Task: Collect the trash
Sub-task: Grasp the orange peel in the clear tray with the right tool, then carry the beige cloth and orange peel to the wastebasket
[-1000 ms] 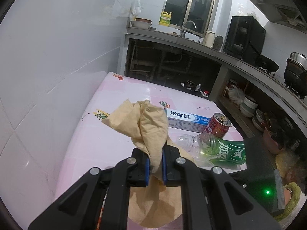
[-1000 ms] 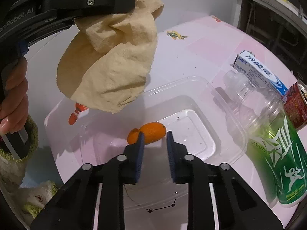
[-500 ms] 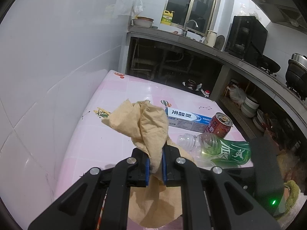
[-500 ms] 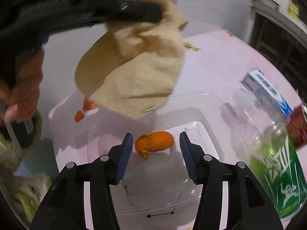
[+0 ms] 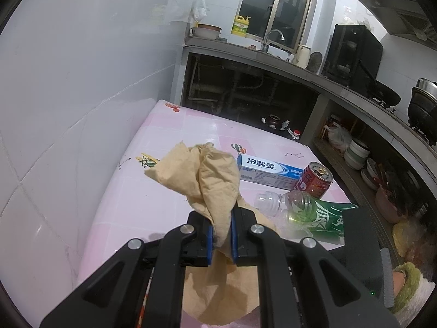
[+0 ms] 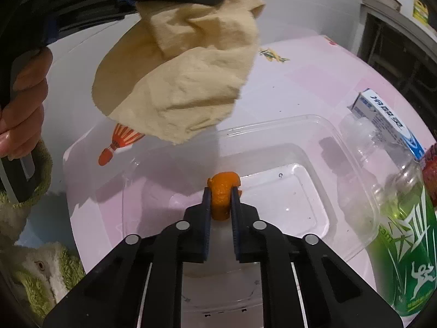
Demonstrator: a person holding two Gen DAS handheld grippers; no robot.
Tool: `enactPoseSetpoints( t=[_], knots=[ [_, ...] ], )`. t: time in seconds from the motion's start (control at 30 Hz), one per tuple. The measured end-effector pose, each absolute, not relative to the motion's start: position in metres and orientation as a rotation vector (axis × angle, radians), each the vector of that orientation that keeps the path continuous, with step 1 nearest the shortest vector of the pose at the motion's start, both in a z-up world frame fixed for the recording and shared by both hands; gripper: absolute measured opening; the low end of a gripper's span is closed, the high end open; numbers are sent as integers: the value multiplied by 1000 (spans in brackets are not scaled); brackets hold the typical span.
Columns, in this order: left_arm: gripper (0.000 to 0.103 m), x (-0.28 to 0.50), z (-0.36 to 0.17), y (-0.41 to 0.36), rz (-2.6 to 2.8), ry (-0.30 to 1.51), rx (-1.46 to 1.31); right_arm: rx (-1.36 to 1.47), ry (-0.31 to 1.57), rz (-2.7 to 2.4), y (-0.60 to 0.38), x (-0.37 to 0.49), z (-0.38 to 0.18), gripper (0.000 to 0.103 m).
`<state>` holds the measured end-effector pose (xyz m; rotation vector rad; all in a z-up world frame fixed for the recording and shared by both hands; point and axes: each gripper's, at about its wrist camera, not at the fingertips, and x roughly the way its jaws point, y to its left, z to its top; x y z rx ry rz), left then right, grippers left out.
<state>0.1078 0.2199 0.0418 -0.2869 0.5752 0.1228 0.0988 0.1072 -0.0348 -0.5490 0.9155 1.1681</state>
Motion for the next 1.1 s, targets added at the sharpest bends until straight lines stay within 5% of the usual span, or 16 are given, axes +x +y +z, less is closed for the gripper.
enactPoseSetpoints(
  t=[0.6,1.1],
  knots=[
    [9,79,73,207,138,488,-259,-256,829,1058,43,104,19,8],
    [9,99,109,104,-115,456,-136,77,737,871,-81,77,51,8]
  ],
)
